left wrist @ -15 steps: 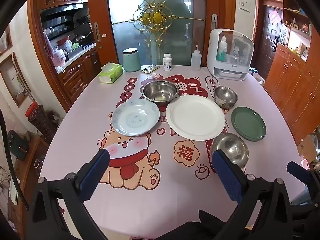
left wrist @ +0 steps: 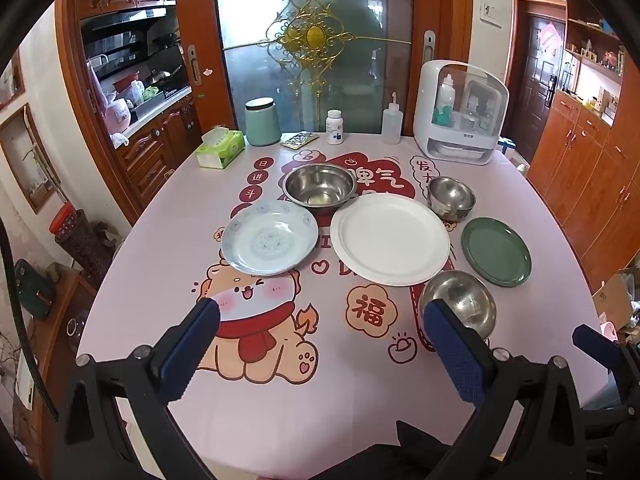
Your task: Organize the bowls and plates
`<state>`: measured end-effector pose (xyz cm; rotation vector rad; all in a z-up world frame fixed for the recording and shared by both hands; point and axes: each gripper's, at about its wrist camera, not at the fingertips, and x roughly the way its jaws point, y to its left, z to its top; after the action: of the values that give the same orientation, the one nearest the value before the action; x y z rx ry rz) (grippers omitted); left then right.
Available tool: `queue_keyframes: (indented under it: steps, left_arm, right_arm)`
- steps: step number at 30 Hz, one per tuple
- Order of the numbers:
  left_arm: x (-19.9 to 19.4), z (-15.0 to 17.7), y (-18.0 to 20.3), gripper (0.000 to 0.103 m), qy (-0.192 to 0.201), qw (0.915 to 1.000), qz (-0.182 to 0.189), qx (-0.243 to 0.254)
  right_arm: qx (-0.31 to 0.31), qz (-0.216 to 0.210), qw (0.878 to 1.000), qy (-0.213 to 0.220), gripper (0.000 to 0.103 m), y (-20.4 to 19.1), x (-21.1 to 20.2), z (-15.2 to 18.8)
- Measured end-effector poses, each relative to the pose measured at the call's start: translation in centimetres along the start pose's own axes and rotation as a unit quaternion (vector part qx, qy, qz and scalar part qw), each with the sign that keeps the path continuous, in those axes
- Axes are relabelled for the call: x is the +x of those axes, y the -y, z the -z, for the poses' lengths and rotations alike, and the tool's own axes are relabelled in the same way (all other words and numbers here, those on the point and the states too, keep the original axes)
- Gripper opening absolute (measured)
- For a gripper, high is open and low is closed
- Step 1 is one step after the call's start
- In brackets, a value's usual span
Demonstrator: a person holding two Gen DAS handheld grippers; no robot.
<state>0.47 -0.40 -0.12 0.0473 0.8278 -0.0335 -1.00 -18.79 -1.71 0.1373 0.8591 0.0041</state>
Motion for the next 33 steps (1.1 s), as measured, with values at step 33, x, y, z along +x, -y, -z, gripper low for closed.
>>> queue_keyframes:
  steps: [33]
  left_arm:
    - [-0.12, -0.02, -0.46, 0.102, -0.001, 1.0, -0.003, -0.005]
  right_arm:
    - [0.001, 0.003, 1.0, 0.002, 0.101, 0.16, -0.22, 0.02]
